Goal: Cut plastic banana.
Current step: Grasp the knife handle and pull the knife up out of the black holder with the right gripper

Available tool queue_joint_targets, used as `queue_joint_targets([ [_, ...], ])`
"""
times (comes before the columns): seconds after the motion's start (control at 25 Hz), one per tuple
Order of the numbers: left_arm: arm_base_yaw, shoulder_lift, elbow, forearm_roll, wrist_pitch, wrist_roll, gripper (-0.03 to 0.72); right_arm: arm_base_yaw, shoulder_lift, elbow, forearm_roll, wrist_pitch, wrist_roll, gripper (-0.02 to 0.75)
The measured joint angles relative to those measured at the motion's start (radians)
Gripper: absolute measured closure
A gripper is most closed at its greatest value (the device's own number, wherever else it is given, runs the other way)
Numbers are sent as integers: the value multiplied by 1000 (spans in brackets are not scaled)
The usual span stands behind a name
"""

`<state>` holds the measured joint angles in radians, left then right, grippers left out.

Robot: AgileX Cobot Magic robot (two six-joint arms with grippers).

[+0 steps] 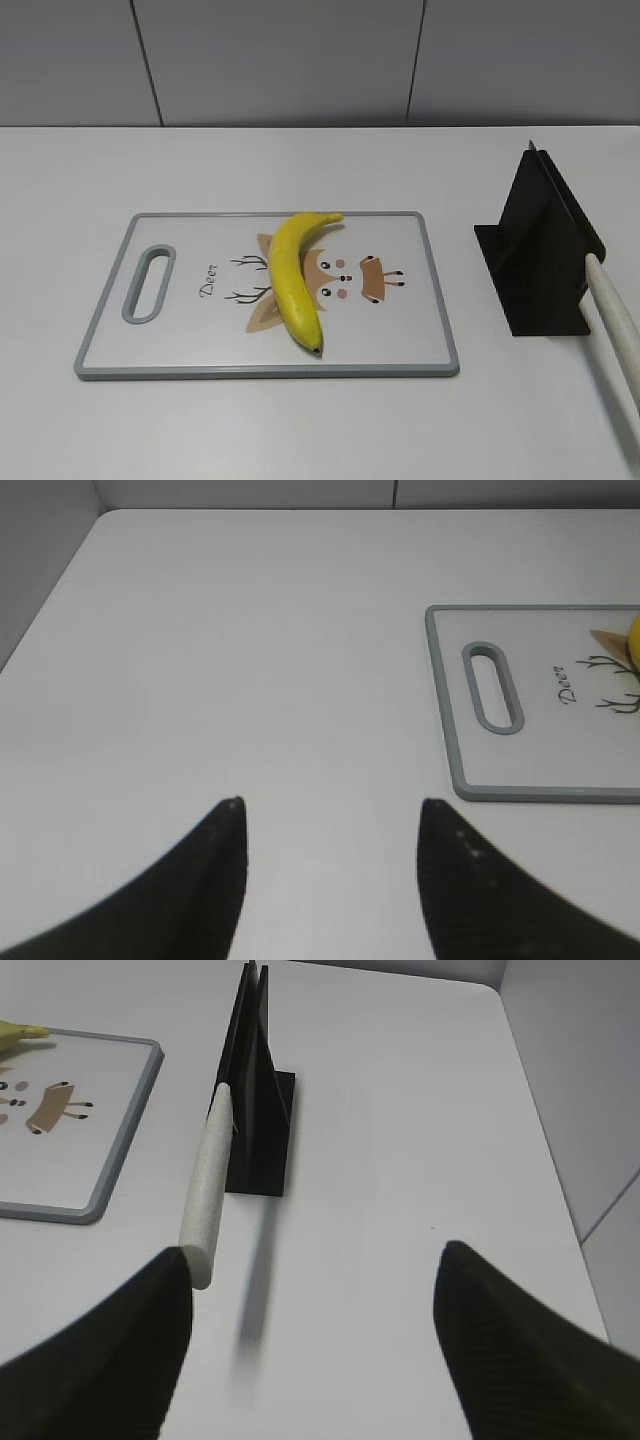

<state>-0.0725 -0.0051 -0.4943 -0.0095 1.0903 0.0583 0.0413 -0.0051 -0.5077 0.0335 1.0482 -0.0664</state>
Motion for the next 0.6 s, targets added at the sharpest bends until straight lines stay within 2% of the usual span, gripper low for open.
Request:
queue_joint_targets([
  [0.6,0,0,0,0,0,0,162,0,-1,0,7,0,-2,152],
])
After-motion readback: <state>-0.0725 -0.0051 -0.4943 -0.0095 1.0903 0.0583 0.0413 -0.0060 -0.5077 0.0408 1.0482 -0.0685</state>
